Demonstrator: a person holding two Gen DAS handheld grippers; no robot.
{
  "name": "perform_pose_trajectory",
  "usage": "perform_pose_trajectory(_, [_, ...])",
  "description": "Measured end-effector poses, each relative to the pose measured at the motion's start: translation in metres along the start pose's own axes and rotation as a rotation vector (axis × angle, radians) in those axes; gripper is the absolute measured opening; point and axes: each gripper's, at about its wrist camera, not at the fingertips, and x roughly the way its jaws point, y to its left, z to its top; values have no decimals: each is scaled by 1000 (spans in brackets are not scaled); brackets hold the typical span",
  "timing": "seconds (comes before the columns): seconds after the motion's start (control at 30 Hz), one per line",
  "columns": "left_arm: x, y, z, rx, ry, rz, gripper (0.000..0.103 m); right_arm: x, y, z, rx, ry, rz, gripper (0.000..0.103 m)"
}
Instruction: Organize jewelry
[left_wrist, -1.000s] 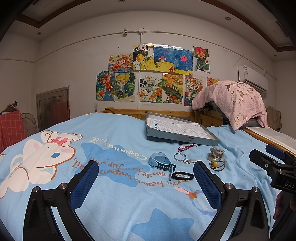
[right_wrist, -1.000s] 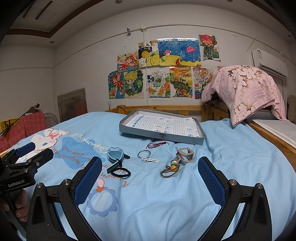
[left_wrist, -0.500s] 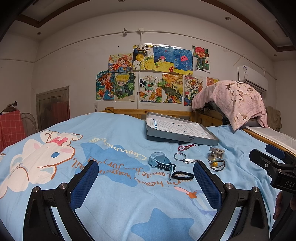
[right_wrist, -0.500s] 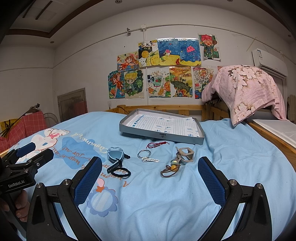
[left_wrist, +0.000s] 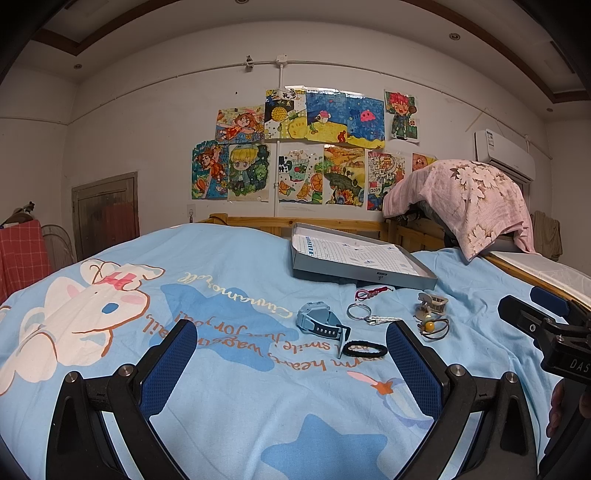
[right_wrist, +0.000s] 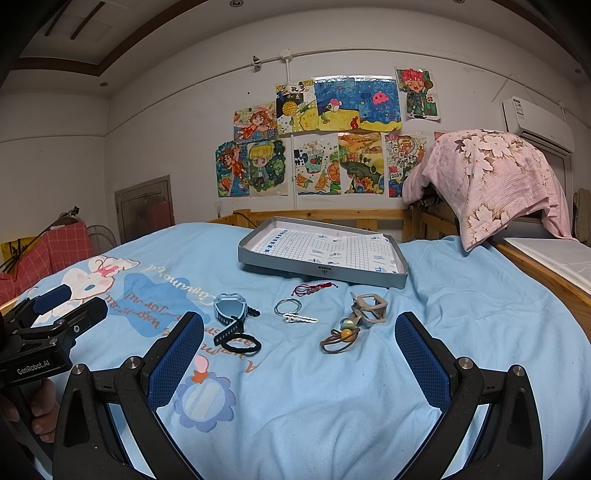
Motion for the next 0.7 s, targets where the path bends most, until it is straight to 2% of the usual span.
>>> perform_pose_trajectory(0.43, [4,1,-2,-13,27,1,103,4,-5,1,14,12,-8,102])
perform_pose_trajectory(0.7, [22,-1,-1,-5,105,-27,103,6,-18,11,37,30,-15,102])
